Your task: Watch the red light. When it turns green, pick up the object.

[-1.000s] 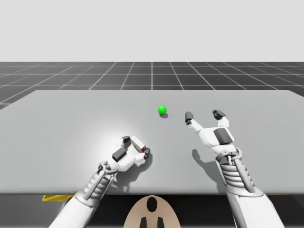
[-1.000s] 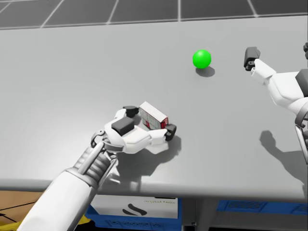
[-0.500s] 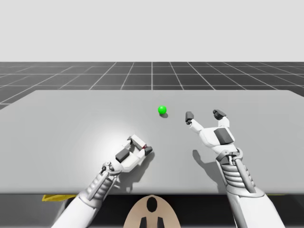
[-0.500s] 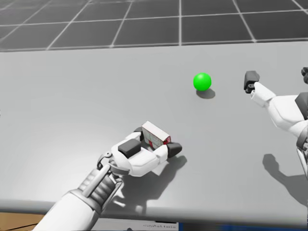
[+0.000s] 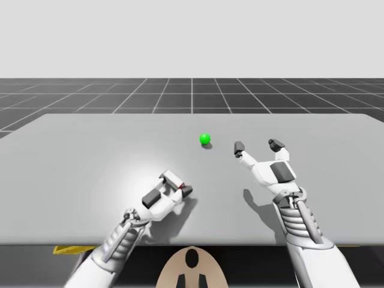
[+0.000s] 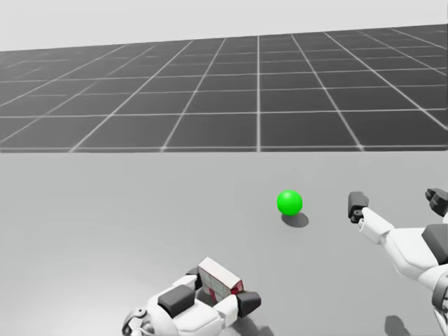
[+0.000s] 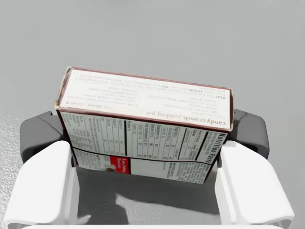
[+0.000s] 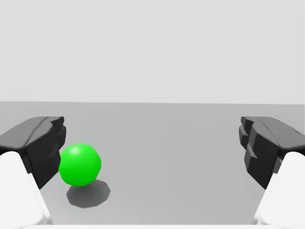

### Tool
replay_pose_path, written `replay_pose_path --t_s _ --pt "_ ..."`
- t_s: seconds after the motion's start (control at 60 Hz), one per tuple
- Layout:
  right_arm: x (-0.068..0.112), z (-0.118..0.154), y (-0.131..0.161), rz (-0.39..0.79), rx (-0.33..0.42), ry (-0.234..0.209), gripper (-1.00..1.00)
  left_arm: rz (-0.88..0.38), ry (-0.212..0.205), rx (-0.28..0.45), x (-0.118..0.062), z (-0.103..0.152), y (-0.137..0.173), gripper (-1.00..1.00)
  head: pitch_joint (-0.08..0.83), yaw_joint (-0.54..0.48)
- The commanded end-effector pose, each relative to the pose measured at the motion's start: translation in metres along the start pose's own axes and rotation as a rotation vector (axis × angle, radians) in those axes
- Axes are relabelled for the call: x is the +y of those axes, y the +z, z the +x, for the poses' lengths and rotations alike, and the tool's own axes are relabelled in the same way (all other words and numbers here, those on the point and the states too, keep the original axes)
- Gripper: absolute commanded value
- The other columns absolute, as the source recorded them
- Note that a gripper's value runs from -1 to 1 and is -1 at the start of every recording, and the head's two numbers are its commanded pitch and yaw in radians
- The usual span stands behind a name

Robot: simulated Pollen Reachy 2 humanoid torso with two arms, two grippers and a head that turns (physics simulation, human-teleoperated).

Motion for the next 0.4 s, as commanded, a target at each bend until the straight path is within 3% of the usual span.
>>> replay_pose_path --t_s 0.017,0.15,0.4 --pt "0.002 -0.002 0.0 0.005 0.007 -0.014 -1.0 -0.03 0.015 -0.128 -0.011 0.046 0.017 1.0 0.341 0.11" --pt "0.001 -0.001 -0.001 0.006 0.01 -0.02 -1.0 -0.03 -0.003 -0.225 -0.015 0.085 0.04 1.0 0.327 0.11" --pt "0.0 0.003 0.002 0.032 0.021 -0.065 -1.0 0.005 -0.079 -0.439 -0.026 0.158 0.091 1.0 0.306 0.11"
